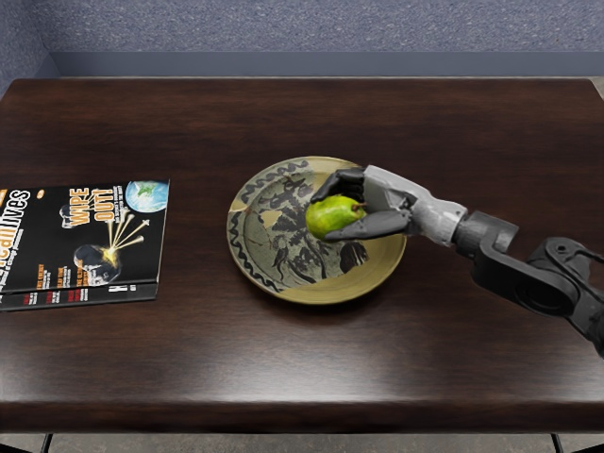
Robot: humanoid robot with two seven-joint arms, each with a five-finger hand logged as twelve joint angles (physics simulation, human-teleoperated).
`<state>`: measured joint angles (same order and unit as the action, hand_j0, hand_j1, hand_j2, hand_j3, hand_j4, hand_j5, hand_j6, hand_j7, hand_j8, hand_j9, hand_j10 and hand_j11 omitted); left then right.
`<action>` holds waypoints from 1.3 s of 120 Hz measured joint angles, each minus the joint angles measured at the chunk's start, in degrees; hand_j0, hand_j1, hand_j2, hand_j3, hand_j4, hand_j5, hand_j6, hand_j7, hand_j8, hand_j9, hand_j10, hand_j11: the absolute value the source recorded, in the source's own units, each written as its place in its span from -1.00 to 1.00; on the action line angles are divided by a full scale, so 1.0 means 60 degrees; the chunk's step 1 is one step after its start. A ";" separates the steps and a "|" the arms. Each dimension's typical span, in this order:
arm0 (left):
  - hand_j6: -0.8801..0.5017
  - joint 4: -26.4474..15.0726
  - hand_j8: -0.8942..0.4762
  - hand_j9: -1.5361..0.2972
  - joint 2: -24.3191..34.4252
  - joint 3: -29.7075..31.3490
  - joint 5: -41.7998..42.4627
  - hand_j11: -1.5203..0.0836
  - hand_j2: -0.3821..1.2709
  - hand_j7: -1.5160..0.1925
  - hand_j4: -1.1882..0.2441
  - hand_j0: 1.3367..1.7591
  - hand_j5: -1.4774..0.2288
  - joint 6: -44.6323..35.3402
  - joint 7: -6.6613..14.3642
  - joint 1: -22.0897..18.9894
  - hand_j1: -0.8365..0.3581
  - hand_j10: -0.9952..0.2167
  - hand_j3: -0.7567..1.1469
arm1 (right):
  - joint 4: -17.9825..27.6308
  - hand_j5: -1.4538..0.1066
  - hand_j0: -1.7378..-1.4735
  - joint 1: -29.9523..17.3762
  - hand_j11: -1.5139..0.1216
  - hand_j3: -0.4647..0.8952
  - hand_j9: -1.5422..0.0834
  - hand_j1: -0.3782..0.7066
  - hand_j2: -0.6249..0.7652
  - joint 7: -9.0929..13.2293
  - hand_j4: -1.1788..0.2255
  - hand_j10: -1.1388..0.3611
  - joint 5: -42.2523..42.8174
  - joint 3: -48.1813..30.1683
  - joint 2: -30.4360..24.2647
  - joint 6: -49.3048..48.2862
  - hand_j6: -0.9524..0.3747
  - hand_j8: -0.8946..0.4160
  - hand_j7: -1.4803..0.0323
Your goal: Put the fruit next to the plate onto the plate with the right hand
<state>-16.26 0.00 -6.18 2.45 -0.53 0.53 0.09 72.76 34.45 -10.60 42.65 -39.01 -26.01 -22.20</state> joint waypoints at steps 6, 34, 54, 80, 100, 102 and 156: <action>0.27 0.0000 0.30 0.67 0.0000 0.0001 0.0000 0.89 -0.54 0.77 0.65 0.52 0.73 0.0000 0.0000 0.0000 0.98 0.64 -0.21 | -0.0064 -0.33 -0.34 0.0006 -0.28 -0.32 -0.24 0.24 0.01 -0.0001 -0.22 0.25 0.0003 0.0067 0.0082 0.0003 -0.16 0.10 -0.19; 0.27 0.0000 0.30 0.67 0.0000 0.0001 0.0000 0.89 -0.54 0.77 0.65 0.52 0.73 0.0000 0.0000 -0.0029 0.98 0.64 -0.21 | -0.0163 -0.07 -0.37 0.0021 -0.04 -0.32 0.00 0.14 0.04 -0.0004 -0.03 0.19 -0.0065 0.0149 0.0286 0.0127 -0.16 0.01 0.05; 0.27 0.0000 0.30 0.67 0.0000 -0.0006 0.0000 0.89 -0.54 0.77 0.65 0.52 0.73 0.0000 0.0000 -0.0029 0.98 0.64 -0.21 | -0.0139 0.26 -0.38 0.0016 0.28 -0.32 0.32 -0.21 -0.07 -0.0007 0.20 0.22 -0.0120 0.0107 0.0237 0.0301 0.00 0.03 0.36; 0.27 0.0001 0.30 0.67 0.0000 -0.0008 0.0001 0.89 -0.54 0.77 0.65 0.52 0.73 0.0000 0.0000 -0.0016 0.98 0.64 -0.21 | -0.0098 0.44 -0.39 0.0045 0.45 -0.32 0.49 -0.41 -0.13 -0.0006 0.33 0.24 -0.0133 0.0090 0.0177 0.0322 0.09 0.05 0.53; 0.27 -0.0010 0.30 0.67 0.0000 0.0010 -0.0004 0.89 -0.54 0.77 0.65 0.52 0.73 0.0009 0.0002 -0.0018 0.98 0.64 -0.21 | 0.0098 0.55 -0.39 0.0158 0.56 -0.32 0.60 -0.55 -0.13 0.0336 0.42 0.30 -0.0534 -0.0076 -0.0144 0.0180 0.17 0.12 0.64; 0.27 -0.0011 0.30 0.67 0.0000 0.0009 -0.0003 0.89 -0.54 0.77 0.65 0.52 0.73 0.0012 0.0002 0.0001 0.98 0.64 -0.21 | 0.0136 0.57 -0.39 0.0172 0.58 -0.32 0.62 -0.57 -0.13 0.0420 0.44 0.31 -0.0630 -0.0093 -0.0214 0.0156 0.19 0.13 0.66; 0.27 -0.0014 0.30 0.67 0.0000 0.0002 -0.0002 0.89 -0.54 0.77 0.65 0.52 0.73 0.0035 0.0004 0.0029 0.98 0.64 -0.21 | 0.0335 0.79 -0.40 0.0265 0.78 -0.32 0.83 -0.85 -0.11 0.2422 0.62 0.46 -0.2333 -0.0886 -0.2854 -0.2032 0.37 0.30 0.88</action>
<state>-16.35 0.00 -6.17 2.44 -0.32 0.55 0.26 74.78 36.04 3.94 28.65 -44.32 -43.13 -34.39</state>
